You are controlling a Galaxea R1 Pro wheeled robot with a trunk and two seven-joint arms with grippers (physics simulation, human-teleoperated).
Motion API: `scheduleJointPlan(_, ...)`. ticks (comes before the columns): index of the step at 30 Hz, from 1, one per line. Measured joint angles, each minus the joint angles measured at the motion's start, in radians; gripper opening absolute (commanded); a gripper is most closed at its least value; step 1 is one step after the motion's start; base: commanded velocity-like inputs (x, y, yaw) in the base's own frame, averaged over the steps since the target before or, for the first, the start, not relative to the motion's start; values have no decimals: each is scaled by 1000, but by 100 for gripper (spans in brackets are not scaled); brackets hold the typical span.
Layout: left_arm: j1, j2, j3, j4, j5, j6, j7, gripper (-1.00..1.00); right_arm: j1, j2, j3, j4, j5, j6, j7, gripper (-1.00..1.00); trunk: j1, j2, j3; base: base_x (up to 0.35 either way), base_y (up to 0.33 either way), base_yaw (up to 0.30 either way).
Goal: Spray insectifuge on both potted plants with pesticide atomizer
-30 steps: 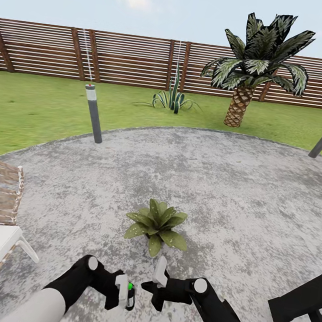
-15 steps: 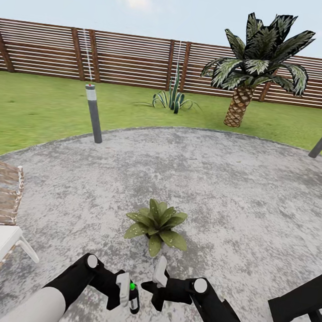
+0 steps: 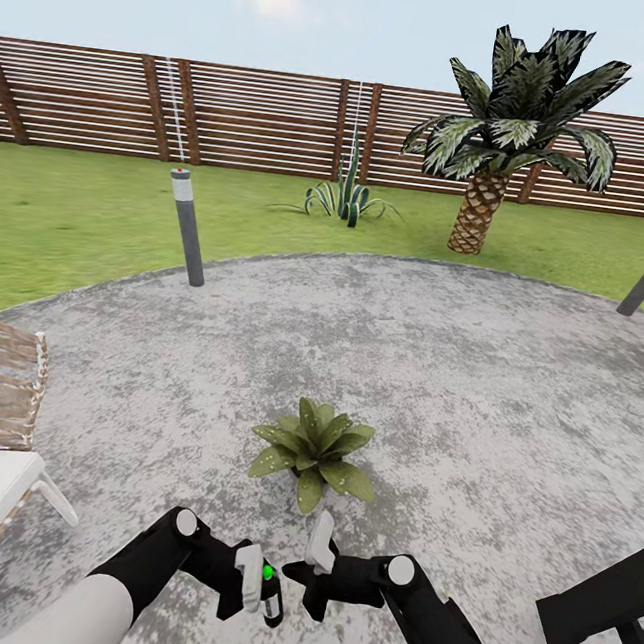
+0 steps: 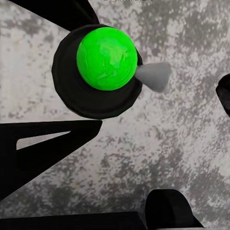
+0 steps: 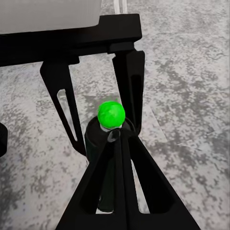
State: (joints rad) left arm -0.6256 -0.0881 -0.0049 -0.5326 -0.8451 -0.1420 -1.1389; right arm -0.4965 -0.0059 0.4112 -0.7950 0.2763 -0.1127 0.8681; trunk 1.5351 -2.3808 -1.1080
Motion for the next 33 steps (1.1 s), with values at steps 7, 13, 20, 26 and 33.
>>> scheduleJointPlan(7,0,4,-7,1,83,-5,-3,-100,0,-1,0,0,0,0,0,-100,0,0,0,0,0,0)
scheduleJointPlan(13,0,4,-7,1,86,-8,-3,-100,0,-1,0,-1,0,0,0,-100,0,0,0,0,0,0)
scheduleJointPlan(20,3,1,-10,7,86,-11,-4,-100,0,-1,0,-2,0,0,0,-100,0,0,0,0,0,0)
scheduleJointPlan(26,2,1,-10,8,86,-10,-4,-100,0,-1,0,-2,0,0,0,-100,0,0,0,0,0,0)
scheduleJointPlan(33,2,0,-9,8,86,-9,-4,-100,0,-1,-1,-20,0,1,0,-100,0,0,0,0,0,0)
